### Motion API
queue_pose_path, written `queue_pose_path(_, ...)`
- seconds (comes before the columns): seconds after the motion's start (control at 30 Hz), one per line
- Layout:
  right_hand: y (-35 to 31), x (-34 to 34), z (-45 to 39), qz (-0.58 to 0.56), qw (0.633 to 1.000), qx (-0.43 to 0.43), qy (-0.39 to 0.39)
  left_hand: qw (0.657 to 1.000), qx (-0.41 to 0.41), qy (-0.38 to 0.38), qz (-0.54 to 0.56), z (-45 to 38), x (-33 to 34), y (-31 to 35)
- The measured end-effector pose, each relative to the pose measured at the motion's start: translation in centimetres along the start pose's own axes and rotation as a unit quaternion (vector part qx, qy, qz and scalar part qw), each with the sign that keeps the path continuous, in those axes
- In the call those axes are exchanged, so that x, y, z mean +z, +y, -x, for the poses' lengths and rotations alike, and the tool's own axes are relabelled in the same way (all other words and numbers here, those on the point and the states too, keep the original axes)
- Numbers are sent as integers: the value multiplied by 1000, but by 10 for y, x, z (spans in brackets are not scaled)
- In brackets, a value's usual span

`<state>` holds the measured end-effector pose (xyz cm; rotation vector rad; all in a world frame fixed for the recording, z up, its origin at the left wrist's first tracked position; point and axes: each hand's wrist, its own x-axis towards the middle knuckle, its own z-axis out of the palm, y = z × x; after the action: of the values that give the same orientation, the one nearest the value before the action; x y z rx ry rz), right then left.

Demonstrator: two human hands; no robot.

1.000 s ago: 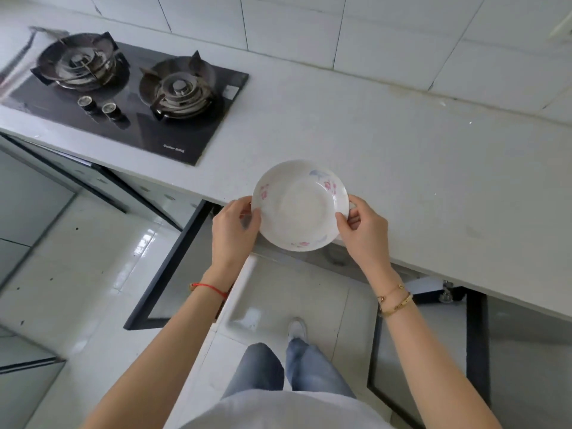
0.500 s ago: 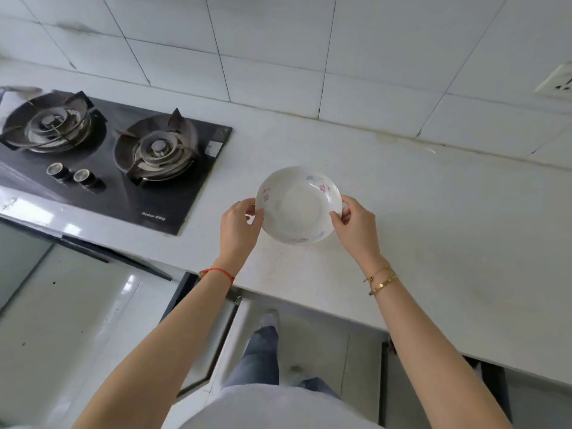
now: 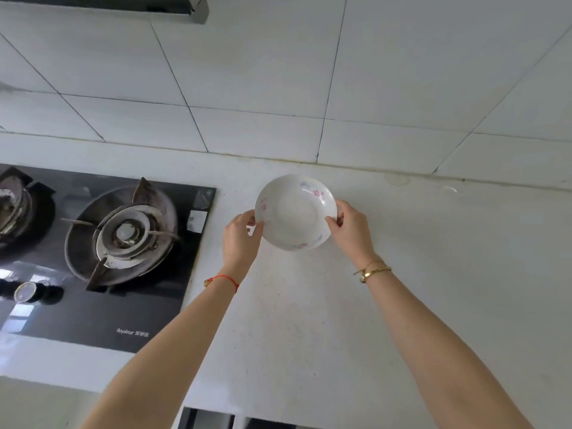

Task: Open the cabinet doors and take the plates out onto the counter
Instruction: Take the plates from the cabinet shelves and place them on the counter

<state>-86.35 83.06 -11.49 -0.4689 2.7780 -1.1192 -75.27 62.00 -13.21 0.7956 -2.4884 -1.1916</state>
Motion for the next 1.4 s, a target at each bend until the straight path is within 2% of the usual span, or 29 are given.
queue_pose_path(0.3,12,46,-53,-4,999,46,-3,999,5,-34,-11,-74,21,-30)
queue_pose_path(0.63,15,54,-62,7,999,43,4,998,11,-54,-7,-92,26,-35)
queue_pose_path(0.8,13,44,-48,20,997,67,-15,994,-1,-92,-60,-86,12,-31)
queue_pose_path(0.9,14,29,-24,62,996,67,-14,992,29,-83,-94,-70,-4,-27)
queue_pose_path(1.1,6,-16,47,127,992,-5,5,976,135,-68,-156,-7,-42,-4)
queue_pose_path(1.4,7,-74,189,124,990,-53,33,957,222,-64,-175,138,-78,24)
